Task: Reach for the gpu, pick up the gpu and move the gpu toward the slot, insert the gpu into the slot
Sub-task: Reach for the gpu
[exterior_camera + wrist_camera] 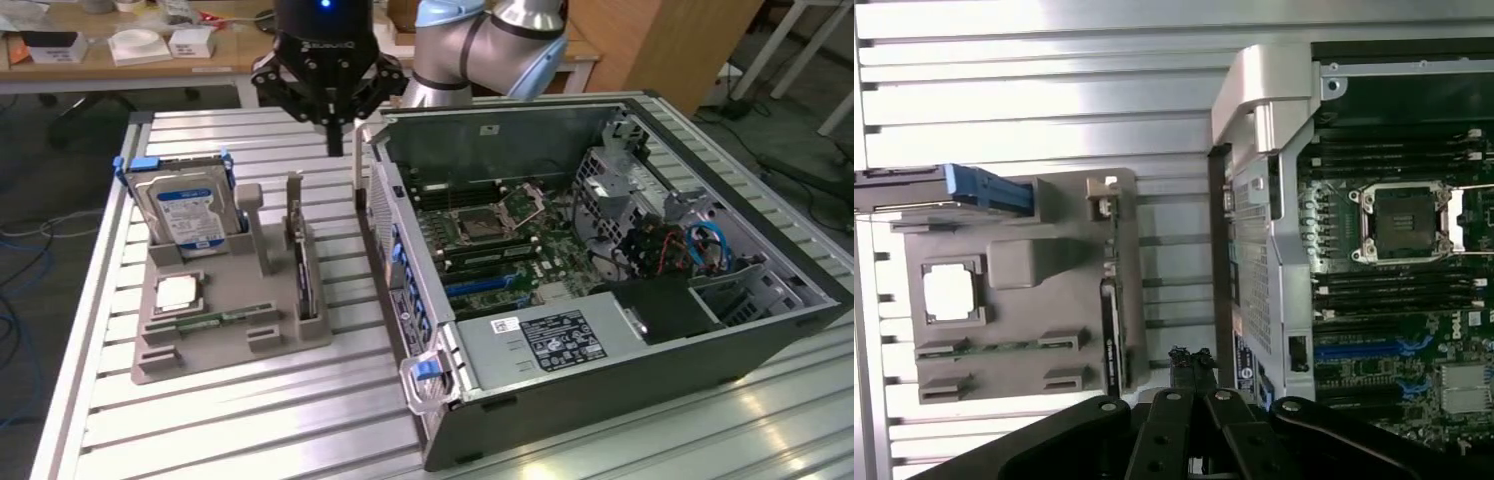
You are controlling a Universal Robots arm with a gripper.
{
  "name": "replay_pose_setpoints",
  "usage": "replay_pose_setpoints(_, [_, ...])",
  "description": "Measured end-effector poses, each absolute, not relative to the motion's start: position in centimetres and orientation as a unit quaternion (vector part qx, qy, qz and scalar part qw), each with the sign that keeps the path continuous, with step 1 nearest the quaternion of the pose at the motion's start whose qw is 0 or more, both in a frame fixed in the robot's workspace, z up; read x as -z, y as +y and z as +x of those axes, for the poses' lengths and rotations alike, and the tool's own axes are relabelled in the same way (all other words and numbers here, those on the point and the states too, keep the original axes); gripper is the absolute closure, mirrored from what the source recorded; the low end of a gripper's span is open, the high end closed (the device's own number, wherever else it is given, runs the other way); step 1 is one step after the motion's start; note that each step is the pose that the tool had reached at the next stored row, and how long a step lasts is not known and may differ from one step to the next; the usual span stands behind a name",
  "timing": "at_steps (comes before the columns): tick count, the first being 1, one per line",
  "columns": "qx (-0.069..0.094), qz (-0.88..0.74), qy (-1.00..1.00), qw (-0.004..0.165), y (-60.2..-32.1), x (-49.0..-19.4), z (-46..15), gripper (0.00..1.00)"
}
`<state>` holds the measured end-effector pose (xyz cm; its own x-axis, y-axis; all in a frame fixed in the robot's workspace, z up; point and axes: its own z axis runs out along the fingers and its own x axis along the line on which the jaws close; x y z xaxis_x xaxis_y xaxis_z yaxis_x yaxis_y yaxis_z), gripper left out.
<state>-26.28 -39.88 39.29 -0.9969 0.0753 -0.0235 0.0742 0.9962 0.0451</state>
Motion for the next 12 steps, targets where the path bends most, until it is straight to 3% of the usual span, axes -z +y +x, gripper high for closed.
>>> replay_pose_setpoints(12, [-0.022, 0.037, 0.999, 0.013, -39.9, -39.2, -31.0, 0.9])
